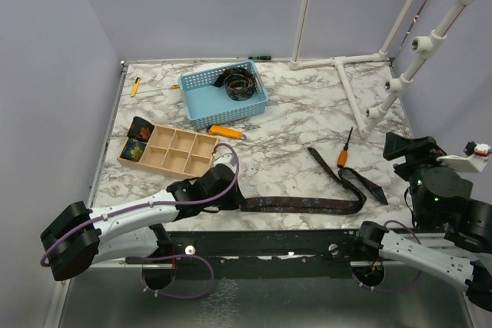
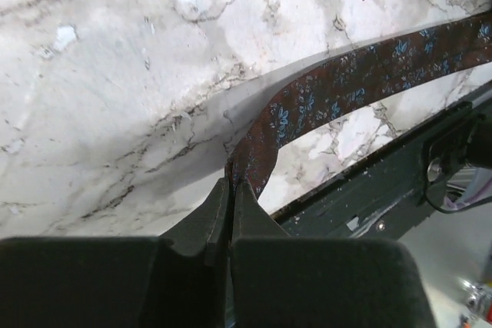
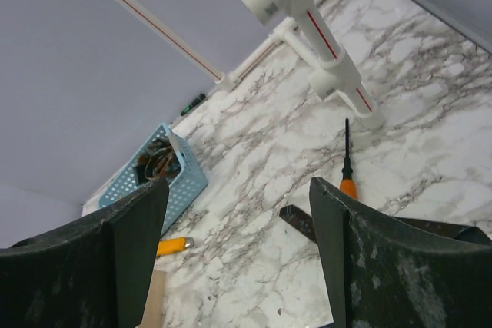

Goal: Roll the ties
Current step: Flatten out the tie at the center of the board.

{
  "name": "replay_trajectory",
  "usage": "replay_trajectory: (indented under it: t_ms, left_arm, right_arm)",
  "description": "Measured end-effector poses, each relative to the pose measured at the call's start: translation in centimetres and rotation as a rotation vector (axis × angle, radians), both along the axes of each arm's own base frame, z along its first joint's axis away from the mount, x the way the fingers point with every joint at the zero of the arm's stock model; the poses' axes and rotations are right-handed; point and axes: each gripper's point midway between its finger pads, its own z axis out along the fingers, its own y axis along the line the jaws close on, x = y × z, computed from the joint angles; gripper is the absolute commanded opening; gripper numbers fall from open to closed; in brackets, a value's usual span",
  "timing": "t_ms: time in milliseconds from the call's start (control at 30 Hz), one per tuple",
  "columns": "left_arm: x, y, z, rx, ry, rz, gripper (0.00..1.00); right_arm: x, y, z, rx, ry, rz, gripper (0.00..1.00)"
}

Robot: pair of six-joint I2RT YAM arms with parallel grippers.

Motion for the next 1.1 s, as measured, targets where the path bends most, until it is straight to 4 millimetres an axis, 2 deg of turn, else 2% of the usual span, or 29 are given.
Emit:
replay_trajectory:
  t_ms: [67, 133, 233, 300, 400, 467, 500, 567, 667, 733, 833, 967, 1100]
  left_arm:
    - [0.6, 0.2, 0.4, 0.023, -0.028, 0.003, 0.0]
    - [0.9, 0.5, 0.6, 0.05, -0.049, 0.006, 0.0]
    - [1.2, 1.0, 0.9, 0.08, -0.066, 0.015, 0.0]
    - [1.2, 1.6, 1.0, 0.095, -0.072, 0.025, 0.0]
    - [1.2, 2.6, 1.6, 0.115, -0.085, 0.045, 0.0]
    - [1.4, 3.2, 2.6, 0.118, -0.105, 0.062, 0.0]
    - [1.5, 3.4, 3.4, 0.117, -0.119, 0.073, 0.0]
    - [1.9, 3.8, 5.1, 0.114, -0.15, 0.091, 0.0]
    - [2.8, 4.2, 9.2, 0.095, -0.214, 0.121, 0.0]
    - [3.6, 4.2, 12.5, 0.07, -0.268, 0.14, 0.0]
    - [4.6, 4.2, 18.1, 0.049, -0.351, 0.153, 0.0]
    - [6.3, 3.1, 26.4, 0.012, -0.466, 0.149, 0.0]
    - [8.3, 0.5, 34.4, -0.045, -0.577, 0.126, 0.0]
  right_arm:
    - [-0.2, -0.5, 1.5, -0.001, -0.029, 0.008, 0.77]
    - [-0.1, -0.1, 2.2, -0.029, -0.046, 0.035, 0.78]
    - [0.9, 2.2, 1.5, -0.103, -0.009, 0.089, 0.8]
    - [2.3, 4.7, 0.0, -0.181, 0.063, 0.109, 0.81]
    - [4.4, 8.8, -3.9, -0.319, 0.197, 0.14, 0.81]
    - [5.4, 10.7, -8.3, -0.408, 0.305, 0.173, 0.81]
    - [5.6, 10.7, -10.6, -0.432, 0.361, 0.183, 0.81]
    - [5.8, 9.1, -15.1, -0.428, 0.482, 0.172, 0.81]
    - [6.0, 7.6, -18.6, -0.347, 0.565, 0.162, 0.82]
    - [5.7, 8.1, -19.7, -0.302, 0.583, 0.203, 0.82]
    - [5.8, 9.7, -18.8, -0.227, 0.528, 0.272, 0.82]
    - [6.0, 10.8, -14.2, -0.121, 0.345, 0.335, 0.83]
    - [5.8, 11.1, -9.3, -0.055, 0.192, 0.373, 0.83]
